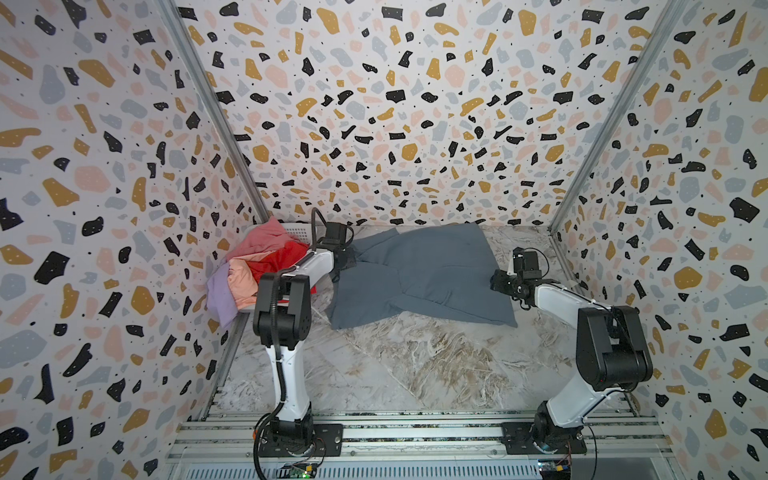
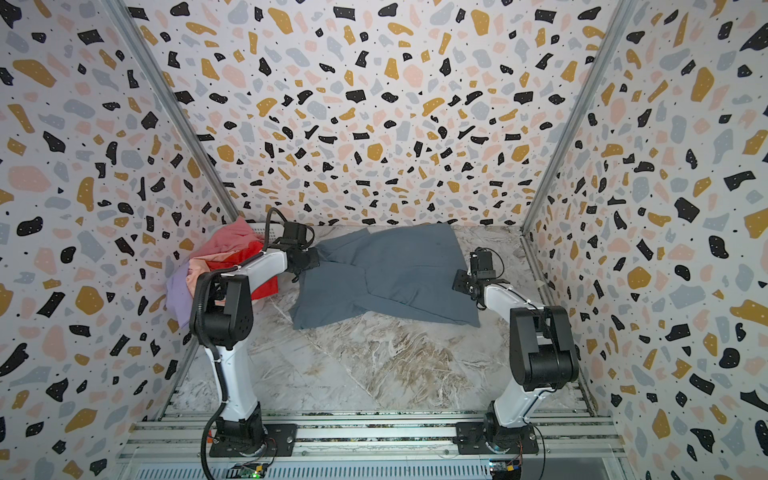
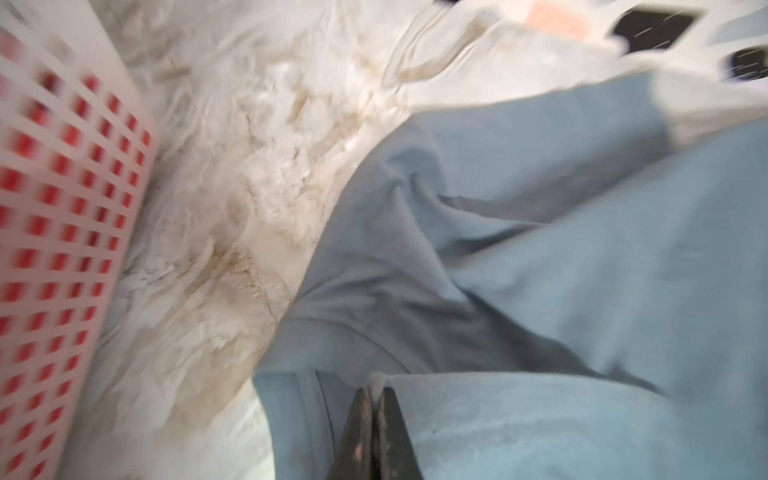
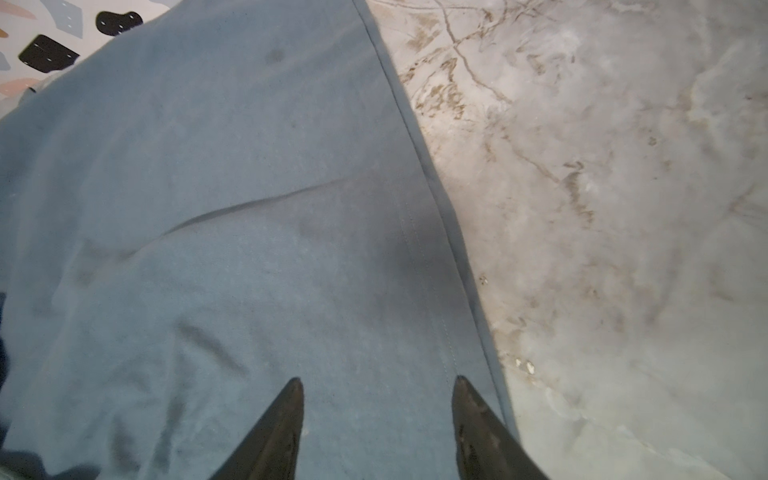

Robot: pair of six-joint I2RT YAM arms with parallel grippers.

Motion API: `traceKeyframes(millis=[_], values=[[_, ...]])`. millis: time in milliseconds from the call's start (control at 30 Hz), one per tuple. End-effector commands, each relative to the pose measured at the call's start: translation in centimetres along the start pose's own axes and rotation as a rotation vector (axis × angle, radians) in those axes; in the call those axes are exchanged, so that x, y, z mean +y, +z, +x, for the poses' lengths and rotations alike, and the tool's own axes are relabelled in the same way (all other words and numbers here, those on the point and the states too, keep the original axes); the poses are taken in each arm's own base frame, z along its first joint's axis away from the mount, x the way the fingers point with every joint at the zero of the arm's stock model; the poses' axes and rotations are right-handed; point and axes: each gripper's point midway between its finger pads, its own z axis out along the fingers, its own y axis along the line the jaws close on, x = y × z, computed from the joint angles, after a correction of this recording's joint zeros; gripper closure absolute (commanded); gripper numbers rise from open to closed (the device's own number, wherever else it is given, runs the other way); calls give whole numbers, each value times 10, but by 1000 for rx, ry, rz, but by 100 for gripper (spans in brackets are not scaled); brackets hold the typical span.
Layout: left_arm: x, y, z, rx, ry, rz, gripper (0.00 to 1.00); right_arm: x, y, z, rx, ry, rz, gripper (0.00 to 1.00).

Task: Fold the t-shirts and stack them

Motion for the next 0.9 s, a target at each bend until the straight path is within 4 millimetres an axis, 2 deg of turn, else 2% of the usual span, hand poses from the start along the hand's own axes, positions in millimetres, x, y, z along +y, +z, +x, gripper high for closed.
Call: traceKeyframes(millis=[0, 100, 167, 300, 433, 533, 667, 867], values=[[-19, -53, -12, -49, 6, 111, 100, -4, -2, -2, 13, 35, 18, 42], [-20, -87, -1, -48, 24, 148, 100, -11, -3, 9, 52, 57, 45, 41], [-19, -107, 8, -50, 22, 168, 100, -24, -6, 19, 99, 83, 117, 38], [-19, -147, 25, -69, -7, 215, 100, -52, -19, 50, 211, 133, 235, 36], [-20, -179, 36, -101, -40, 266, 100, -68, -31, 78, 272, 210, 277, 34], [-19, -193, 42, -125, -51, 283, 100, -74, -39, 94, 297, 266, 292, 34], [-19, -199, 50, -121, -51, 292, 100, -77, -44, 111, 315, 317, 295, 34], [-18, -208, 50, -149, -61, 303, 100, -68, -43, 131, 336, 400, 233, 35]])
